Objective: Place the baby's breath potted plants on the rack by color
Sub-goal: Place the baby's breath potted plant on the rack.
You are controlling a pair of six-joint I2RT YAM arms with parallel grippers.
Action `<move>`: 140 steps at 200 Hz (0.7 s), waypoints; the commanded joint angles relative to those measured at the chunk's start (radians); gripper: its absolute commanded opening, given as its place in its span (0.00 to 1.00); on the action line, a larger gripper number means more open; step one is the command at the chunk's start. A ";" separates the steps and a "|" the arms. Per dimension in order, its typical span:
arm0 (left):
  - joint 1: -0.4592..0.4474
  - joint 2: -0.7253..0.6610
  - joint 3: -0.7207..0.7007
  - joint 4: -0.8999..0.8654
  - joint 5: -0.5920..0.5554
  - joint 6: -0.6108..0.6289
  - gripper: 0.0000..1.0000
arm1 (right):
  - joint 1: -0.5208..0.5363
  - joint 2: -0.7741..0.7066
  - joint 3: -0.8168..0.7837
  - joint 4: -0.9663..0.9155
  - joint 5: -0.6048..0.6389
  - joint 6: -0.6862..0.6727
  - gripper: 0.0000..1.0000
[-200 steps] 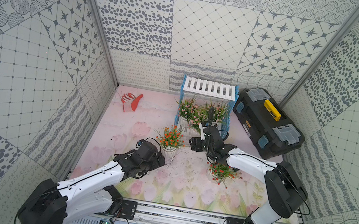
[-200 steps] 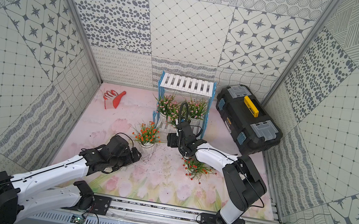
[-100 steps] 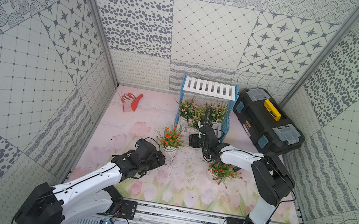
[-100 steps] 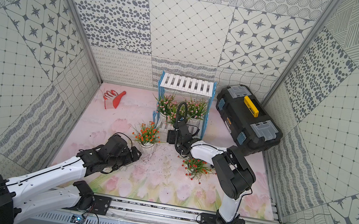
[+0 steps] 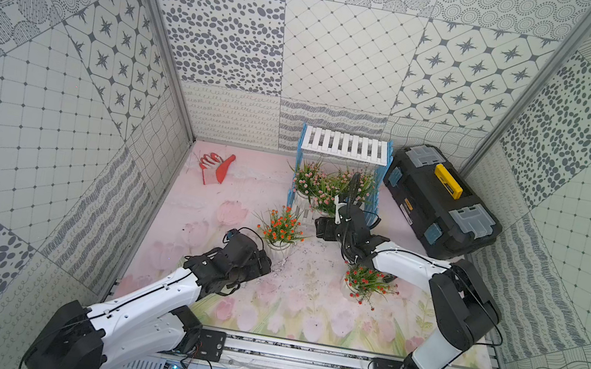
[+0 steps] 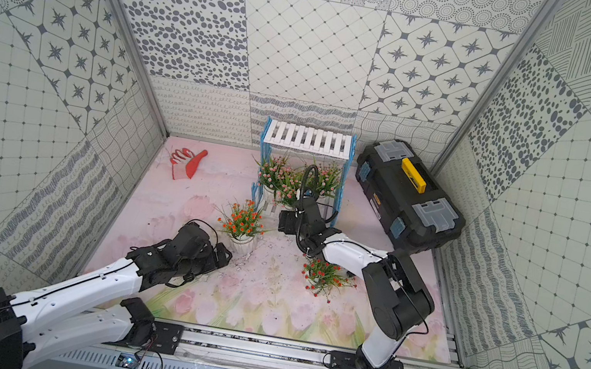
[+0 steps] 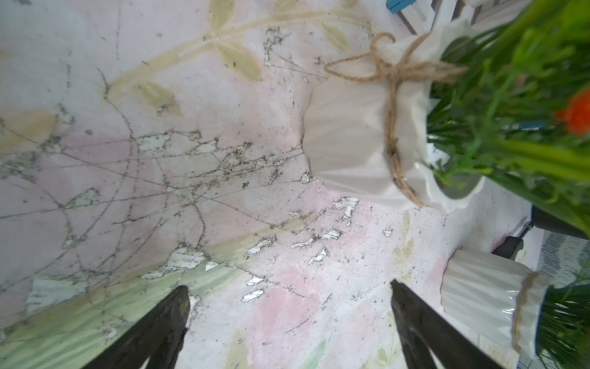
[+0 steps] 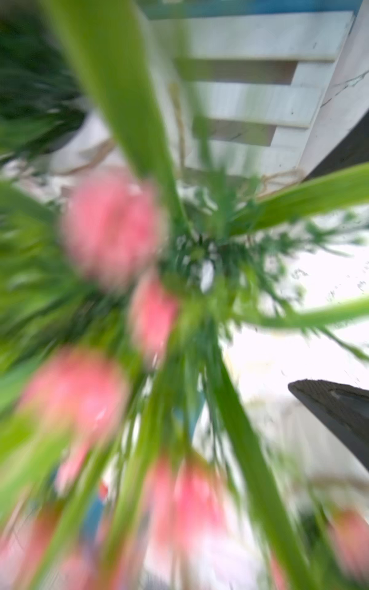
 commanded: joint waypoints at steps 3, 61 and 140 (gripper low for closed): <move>-0.036 -0.031 -0.015 0.004 -0.107 0.164 0.99 | 0.000 -0.130 0.014 -0.062 -0.181 -0.065 0.92; -0.174 -0.076 -0.093 0.252 -0.300 0.395 0.99 | -0.026 -0.269 0.002 -0.122 -0.359 -0.098 0.98; -0.250 0.062 -0.175 0.656 -0.349 0.631 0.99 | -0.100 -0.328 0.067 -0.199 -0.504 -0.094 0.98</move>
